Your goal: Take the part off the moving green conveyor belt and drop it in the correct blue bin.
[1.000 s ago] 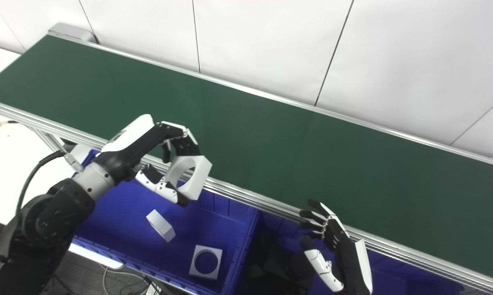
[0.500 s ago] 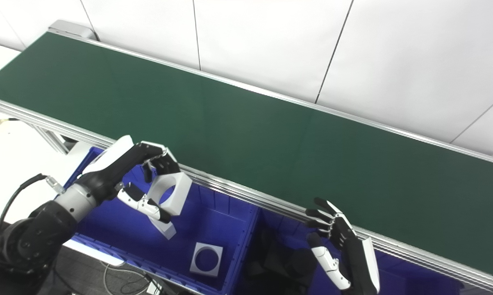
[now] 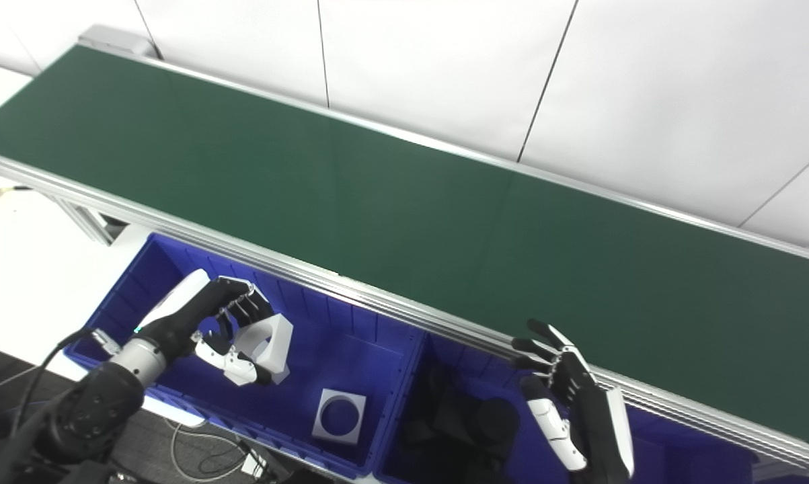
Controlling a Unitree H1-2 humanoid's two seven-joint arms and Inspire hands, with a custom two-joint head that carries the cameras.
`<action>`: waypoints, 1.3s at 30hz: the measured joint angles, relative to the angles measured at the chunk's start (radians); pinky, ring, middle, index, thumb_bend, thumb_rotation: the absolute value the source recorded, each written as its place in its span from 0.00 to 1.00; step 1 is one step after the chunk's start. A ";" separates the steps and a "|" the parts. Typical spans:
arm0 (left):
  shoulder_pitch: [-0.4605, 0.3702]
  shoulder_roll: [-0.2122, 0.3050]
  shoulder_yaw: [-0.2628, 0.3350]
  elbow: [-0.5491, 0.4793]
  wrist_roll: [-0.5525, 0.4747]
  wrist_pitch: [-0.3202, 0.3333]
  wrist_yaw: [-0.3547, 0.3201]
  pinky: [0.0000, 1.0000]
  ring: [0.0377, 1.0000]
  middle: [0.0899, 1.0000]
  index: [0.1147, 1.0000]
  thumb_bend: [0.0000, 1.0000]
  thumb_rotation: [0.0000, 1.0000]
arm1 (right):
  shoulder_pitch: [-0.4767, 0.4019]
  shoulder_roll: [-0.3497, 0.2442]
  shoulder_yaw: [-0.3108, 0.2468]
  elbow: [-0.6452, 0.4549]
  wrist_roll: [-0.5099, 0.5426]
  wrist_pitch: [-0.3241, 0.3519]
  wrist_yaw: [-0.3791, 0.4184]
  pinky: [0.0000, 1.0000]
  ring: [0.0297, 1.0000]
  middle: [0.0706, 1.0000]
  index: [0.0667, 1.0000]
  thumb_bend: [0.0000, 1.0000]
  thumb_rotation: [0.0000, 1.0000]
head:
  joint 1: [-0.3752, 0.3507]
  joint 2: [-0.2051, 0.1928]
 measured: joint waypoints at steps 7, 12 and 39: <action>-0.010 0.000 -0.032 0.076 0.045 -0.012 0.045 0.35 0.36 0.40 0.46 0.50 0.00 | -0.002 0.000 0.000 0.000 0.004 0.000 0.010 0.56 0.64 0.71 0.81 0.61 0.77 | 0.003 -0.002; -0.018 0.000 -0.044 0.137 0.062 -0.028 0.075 0.37 0.37 0.41 0.46 0.50 0.00 | -0.002 0.002 0.001 0.000 0.004 0.000 0.010 0.56 0.64 0.71 0.81 0.60 0.76 | -0.002 -0.008; -0.033 0.040 -0.054 0.054 0.047 0.026 0.023 0.62 0.72 0.79 0.78 0.66 0.36 | -0.001 0.015 0.011 0.000 -0.007 0.000 0.008 0.54 0.64 0.70 0.81 0.61 0.76 | -0.008 -0.023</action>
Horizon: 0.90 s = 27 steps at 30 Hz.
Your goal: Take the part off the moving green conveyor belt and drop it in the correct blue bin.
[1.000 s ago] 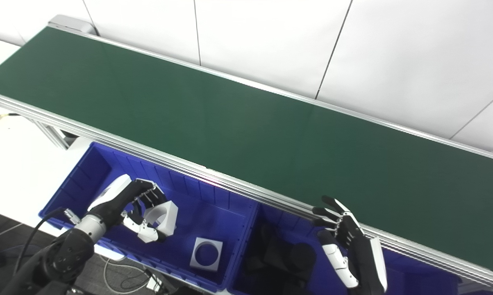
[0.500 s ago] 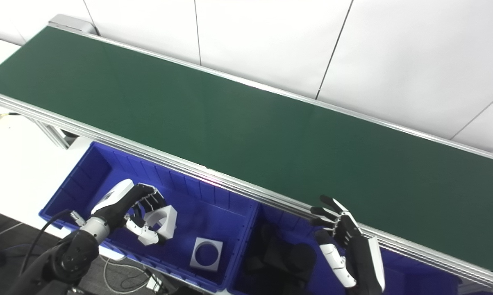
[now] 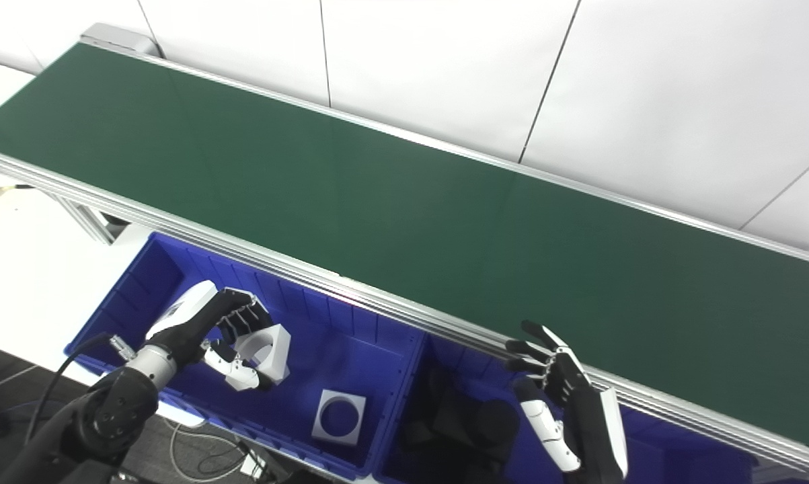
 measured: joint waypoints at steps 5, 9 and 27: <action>0.000 0.050 -0.012 -0.041 0.013 0.087 -0.083 0.80 0.96 0.99 0.99 0.87 0.70 | 0.000 0.002 0.000 0.000 0.000 0.000 -0.001 0.54 0.64 0.70 0.82 0.57 0.73 | -0.006 -0.002; 0.001 0.051 -0.012 -0.046 -0.010 0.094 -0.097 0.82 0.99 1.00 1.00 0.93 0.76 | 0.000 0.004 0.000 0.001 0.000 0.000 -0.001 0.54 0.64 0.70 0.82 0.58 0.74 | -0.005 -0.002; 0.022 -0.003 0.066 -0.086 -0.130 -0.009 0.000 0.76 0.87 0.92 0.93 0.84 0.91 | 0.000 0.007 0.001 0.004 -0.009 0.000 -0.003 0.54 0.64 0.70 0.82 0.58 0.74 | -0.026 -0.015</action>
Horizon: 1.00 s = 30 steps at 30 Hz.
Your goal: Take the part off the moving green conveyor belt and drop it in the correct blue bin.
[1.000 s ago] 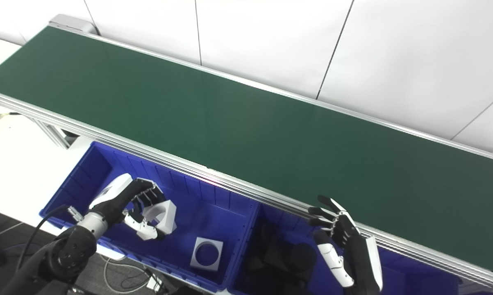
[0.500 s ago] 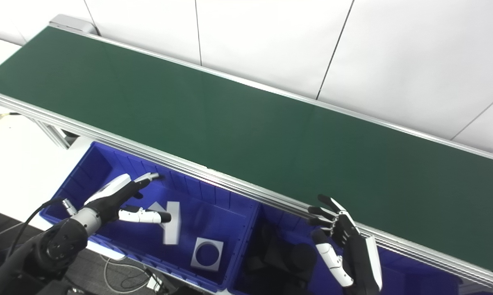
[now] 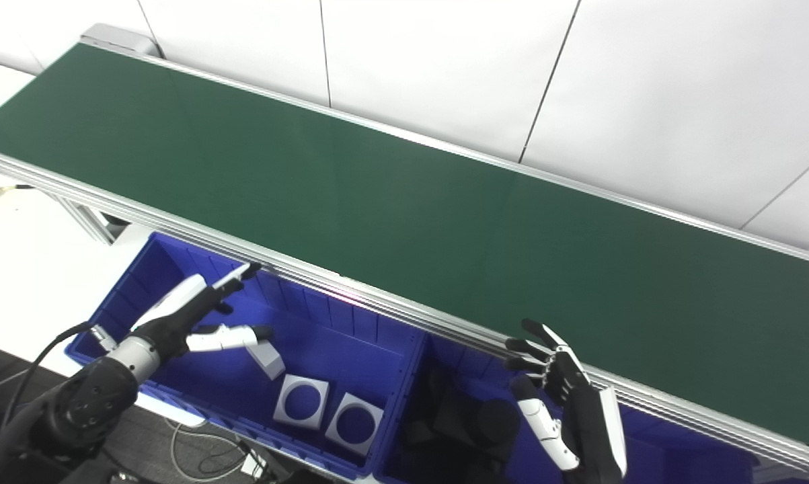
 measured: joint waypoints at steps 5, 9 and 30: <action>0.002 -0.049 0.023 -0.055 -0.091 -0.094 0.022 0.70 0.81 0.87 0.87 0.89 0.92 | 0.000 0.003 0.004 0.007 -0.009 0.000 -0.006 0.54 0.64 0.70 0.82 0.59 0.74 | -0.034 -0.011; 0.000 -0.068 0.023 -0.122 -0.128 -0.114 0.021 0.69 0.79 0.84 0.86 0.95 0.91 | 0.001 0.005 0.009 0.013 -0.021 -0.001 -0.010 0.54 0.64 0.70 0.82 0.60 0.74 | -0.083 -0.025; -0.113 -0.132 -0.158 -0.019 -0.401 -0.203 -0.113 0.69 0.76 0.80 0.83 0.87 0.89 | 0.016 0.092 0.056 0.140 -0.113 -0.139 -0.114 0.63 0.72 0.78 0.85 0.59 0.71 | -0.458 -0.135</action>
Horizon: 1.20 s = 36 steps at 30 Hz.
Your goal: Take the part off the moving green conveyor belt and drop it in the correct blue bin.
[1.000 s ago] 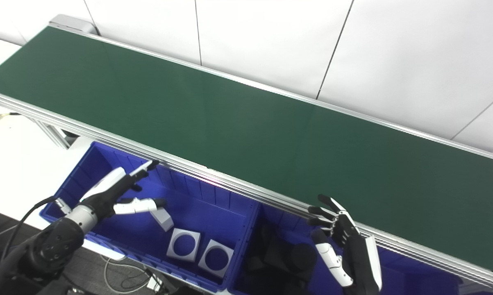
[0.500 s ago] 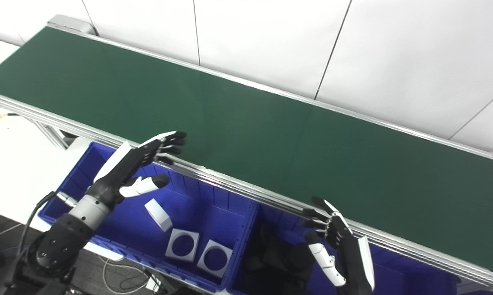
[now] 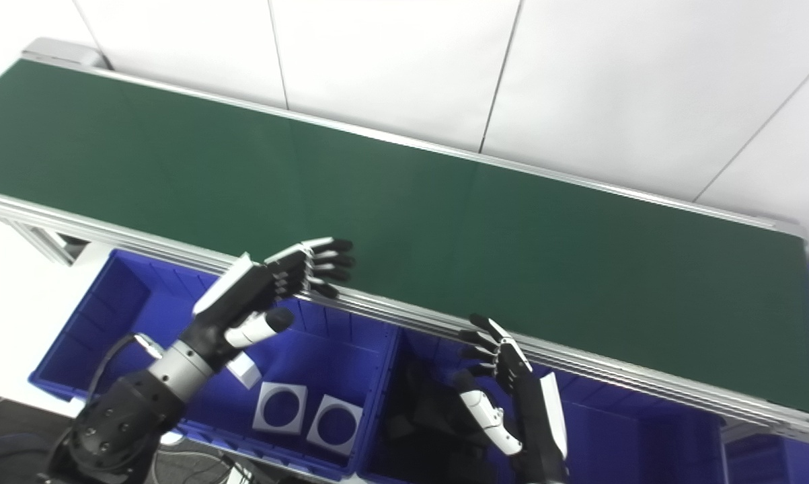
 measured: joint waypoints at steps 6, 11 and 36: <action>-0.048 0.001 -0.008 0.105 -0.057 -0.009 -0.050 0.69 0.76 0.80 0.82 0.86 0.86 | 0.010 0.041 0.022 0.034 -0.033 -0.023 -0.036 0.66 0.75 0.80 0.87 0.58 0.72 | -0.201 -0.034; -0.057 -0.007 -0.011 0.195 -0.097 -0.062 -0.080 0.69 0.75 0.80 0.82 0.79 0.84 | 0.008 0.060 0.038 0.068 -0.087 -0.032 -0.071 0.68 0.75 0.79 0.87 0.58 0.73 | -0.283 -0.041; 0.000 -0.038 0.037 0.218 -0.110 -0.132 -0.064 0.69 0.77 0.79 0.79 0.82 0.77 | -0.002 0.035 0.046 0.039 -0.070 -0.032 -0.070 0.65 0.73 0.78 0.87 0.58 0.76 | -0.142 0.038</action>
